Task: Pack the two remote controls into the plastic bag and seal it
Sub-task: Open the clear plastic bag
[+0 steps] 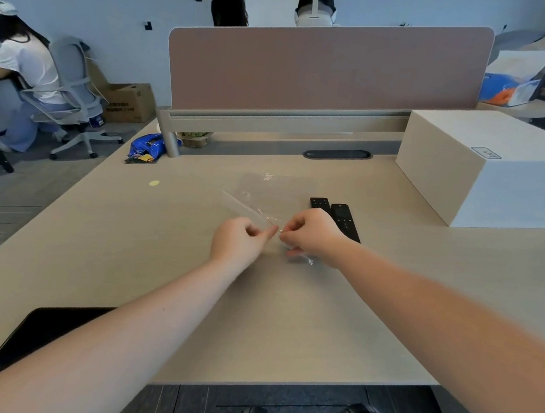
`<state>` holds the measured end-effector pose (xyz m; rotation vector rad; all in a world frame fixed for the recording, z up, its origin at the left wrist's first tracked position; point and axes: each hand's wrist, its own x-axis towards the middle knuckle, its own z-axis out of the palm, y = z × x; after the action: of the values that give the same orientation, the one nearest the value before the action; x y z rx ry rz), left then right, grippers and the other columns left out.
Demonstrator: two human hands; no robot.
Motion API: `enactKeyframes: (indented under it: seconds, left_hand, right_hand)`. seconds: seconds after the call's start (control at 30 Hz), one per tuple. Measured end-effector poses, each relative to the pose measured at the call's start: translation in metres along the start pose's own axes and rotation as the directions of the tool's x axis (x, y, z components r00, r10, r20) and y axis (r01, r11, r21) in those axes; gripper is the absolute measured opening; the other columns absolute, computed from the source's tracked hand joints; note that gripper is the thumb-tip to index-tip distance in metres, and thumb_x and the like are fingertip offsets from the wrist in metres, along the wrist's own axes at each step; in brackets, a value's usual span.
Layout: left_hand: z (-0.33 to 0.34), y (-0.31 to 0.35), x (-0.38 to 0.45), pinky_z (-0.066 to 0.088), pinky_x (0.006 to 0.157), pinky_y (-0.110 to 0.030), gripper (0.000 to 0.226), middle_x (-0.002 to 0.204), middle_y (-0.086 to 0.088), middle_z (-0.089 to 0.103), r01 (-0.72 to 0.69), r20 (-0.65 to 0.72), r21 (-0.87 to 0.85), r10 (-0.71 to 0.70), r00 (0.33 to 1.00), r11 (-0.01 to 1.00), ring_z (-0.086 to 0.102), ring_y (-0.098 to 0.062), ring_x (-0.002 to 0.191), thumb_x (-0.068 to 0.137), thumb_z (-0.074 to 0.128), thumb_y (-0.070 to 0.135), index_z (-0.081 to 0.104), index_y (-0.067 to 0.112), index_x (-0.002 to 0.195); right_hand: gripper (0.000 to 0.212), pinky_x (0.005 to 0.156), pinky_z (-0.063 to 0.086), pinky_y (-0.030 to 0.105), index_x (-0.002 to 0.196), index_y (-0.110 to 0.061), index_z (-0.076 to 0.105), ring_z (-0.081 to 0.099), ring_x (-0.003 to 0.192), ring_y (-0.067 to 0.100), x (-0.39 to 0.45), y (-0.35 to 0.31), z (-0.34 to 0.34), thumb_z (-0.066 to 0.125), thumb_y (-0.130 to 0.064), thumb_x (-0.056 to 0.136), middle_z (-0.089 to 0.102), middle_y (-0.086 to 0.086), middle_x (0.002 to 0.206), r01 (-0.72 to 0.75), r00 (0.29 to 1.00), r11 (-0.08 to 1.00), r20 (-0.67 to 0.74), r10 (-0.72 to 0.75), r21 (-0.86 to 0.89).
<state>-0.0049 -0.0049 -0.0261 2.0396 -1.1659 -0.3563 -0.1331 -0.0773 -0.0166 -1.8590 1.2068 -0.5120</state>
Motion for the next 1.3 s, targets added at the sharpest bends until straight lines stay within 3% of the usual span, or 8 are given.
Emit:
enactKeyframes:
  seconds: [0.07,0.17,0.5,0.63,0.8,0.9,1.13,1.3]
  left_hand:
    - [0.006,0.005,-0.001,0.038,0.06,-0.027,0.035,0.056,0.001,0.056,0.108,0.095,-0.135,-0.095,0.991,0.985,0.05,-0.02,0.056,0.078,0.069,0.044,0.056,0.016,0.06]
    - [0.011,0.009,0.0,0.04,0.057,-0.026,0.031,0.053,-0.004,0.058,0.198,0.17,-0.272,-0.155,0.973,0.942,0.049,-0.018,0.047,0.085,0.063,0.034,0.06,0.014,0.061]
    - [0.004,-0.004,0.009,0.041,0.054,-0.025,0.04,0.058,0.003,0.056,-0.126,0.196,-0.211,0.169,0.966,0.969,0.048,-0.013,0.045,0.097,0.048,0.022,0.053,0.023,0.057]
    - [0.006,-0.007,0.008,0.043,0.046,-0.013,0.035,0.06,0.002,0.054,-0.12,0.229,-0.243,0.177,0.957,0.963,0.049,-0.002,0.039,0.096,0.047,0.012,0.054,0.024,0.064]
    - [0.008,-0.006,0.012,0.044,0.063,-0.024,0.013,0.07,-0.004,0.062,-0.164,0.175,-0.205,0.201,0.964,0.965,0.051,-0.017,0.066,0.084,0.06,0.004,0.072,0.005,0.085]
    - [0.007,-0.004,0.011,0.04,0.05,-0.007,0.007,0.068,-0.001,0.063,-0.09,0.194,-0.27,0.146,0.97,0.959,0.05,-0.01,0.061,0.081,0.067,0.007,0.073,0.007,0.078]
    - [0.009,-0.005,0.006,0.043,0.047,-0.012,0.023,0.058,-0.001,0.062,0.071,0.262,-0.497,0.071,0.962,0.865,0.049,-0.005,0.044,0.084,0.068,0.008,0.068,0.019,0.064]
    - [0.012,-0.005,0.006,0.049,0.052,-0.01,0.021,0.056,0.008,0.068,0.156,0.32,-0.593,0.053,0.946,0.79,0.063,0.003,0.053,0.088,0.062,0.006,0.068,0.014,0.07]
  right_hand:
    - [0.017,0.073,0.06,0.055,0.065,-0.011,0.061,0.071,0.064,0.028,0.001,-0.001,0.004,0.062,0.002,0.077,0.064,0.012,0.071,-0.006,1.0,0.997,0.015,0.005,0.078]
    - [0.023,0.065,0.063,0.034,0.062,-0.009,0.057,0.066,0.061,0.023,-0.001,-0.004,0.006,0.063,0.003,0.079,0.061,0.011,0.066,0.006,0.998,0.992,0.066,-0.014,0.123]
    - [0.016,0.061,0.063,0.023,0.074,-0.008,0.059,0.066,0.066,0.015,-0.003,0.002,0.001,0.068,-0.012,0.087,0.064,0.009,0.073,-0.026,0.986,0.946,0.163,-0.028,0.324]
    - [0.02,0.069,0.063,0.034,0.086,-0.003,0.064,0.065,0.068,0.016,-0.004,-0.001,0.003,0.065,-0.023,0.089,0.065,0.011,0.077,-0.015,0.989,0.946,0.142,-0.032,0.322]
    - [0.032,0.071,0.061,0.039,0.081,-0.005,0.067,0.07,0.067,0.032,-0.003,-0.007,0.007,0.063,-0.037,0.087,0.069,0.014,0.075,0.019,0.997,0.994,0.074,-0.027,0.111]
    - [0.028,0.081,0.057,0.042,0.077,-0.007,0.068,0.067,0.067,0.031,-0.001,-0.005,0.006,0.059,-0.03,0.092,0.072,0.019,0.079,0.092,0.995,0.996,0.042,-0.092,-0.012]
    - [0.023,0.061,0.05,0.023,0.089,-0.001,0.073,0.054,0.051,0.01,-0.002,-0.002,-0.004,0.061,-0.021,0.091,0.068,0.009,0.074,0.169,0.986,0.985,-0.01,-0.169,-0.032]
    - [0.025,0.066,0.046,0.03,0.087,-0.001,0.072,0.053,0.068,0.016,-0.003,0.004,-0.003,0.061,-0.023,0.091,0.062,0.005,0.074,0.227,0.97,0.971,-0.073,-0.233,-0.075]
